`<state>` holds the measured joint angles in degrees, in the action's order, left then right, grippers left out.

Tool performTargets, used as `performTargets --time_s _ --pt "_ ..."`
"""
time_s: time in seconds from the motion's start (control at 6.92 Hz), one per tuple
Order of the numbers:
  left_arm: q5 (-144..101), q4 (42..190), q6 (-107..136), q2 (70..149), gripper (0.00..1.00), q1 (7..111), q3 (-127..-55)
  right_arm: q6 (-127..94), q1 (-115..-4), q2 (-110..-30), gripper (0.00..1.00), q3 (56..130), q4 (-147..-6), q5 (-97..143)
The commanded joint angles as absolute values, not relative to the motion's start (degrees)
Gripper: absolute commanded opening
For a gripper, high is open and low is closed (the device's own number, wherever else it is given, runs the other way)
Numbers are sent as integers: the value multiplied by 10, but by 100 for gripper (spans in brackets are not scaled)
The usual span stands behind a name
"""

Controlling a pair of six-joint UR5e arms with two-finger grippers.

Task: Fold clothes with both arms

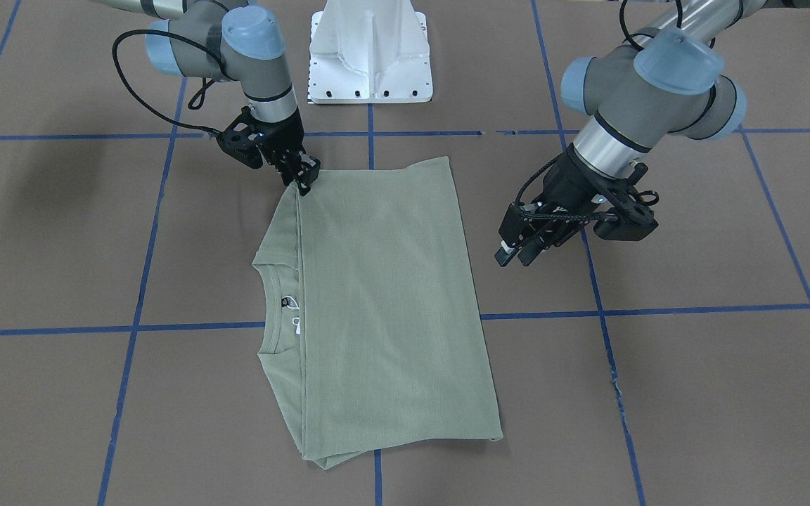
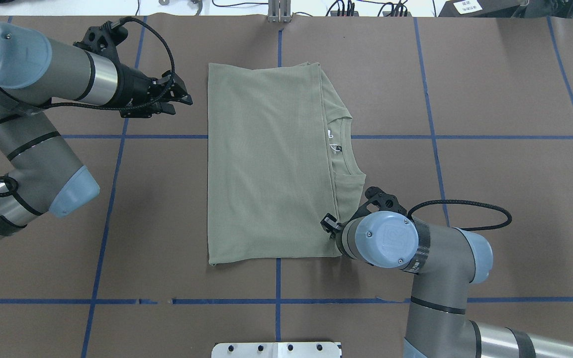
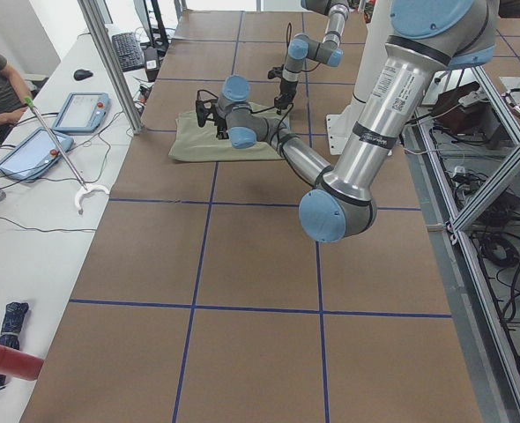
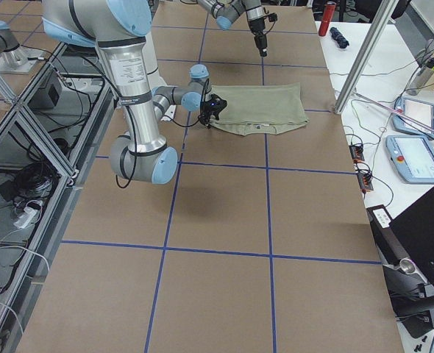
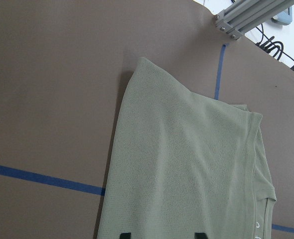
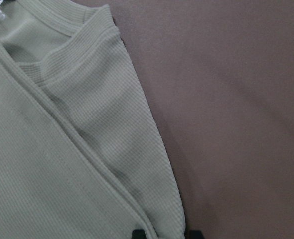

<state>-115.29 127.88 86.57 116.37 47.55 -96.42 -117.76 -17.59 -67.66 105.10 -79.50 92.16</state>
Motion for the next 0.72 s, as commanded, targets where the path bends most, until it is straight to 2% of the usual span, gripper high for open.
performTargets --time_s 0.0,0.58 --pt "-1153 1279 866 1164 53 475 -964 -1178 -176 -676 0 1060 -795 925" --pt "-1151 1279 874 1164 55 455 -973 -1178 -178 -699 0 1096 -796 927"
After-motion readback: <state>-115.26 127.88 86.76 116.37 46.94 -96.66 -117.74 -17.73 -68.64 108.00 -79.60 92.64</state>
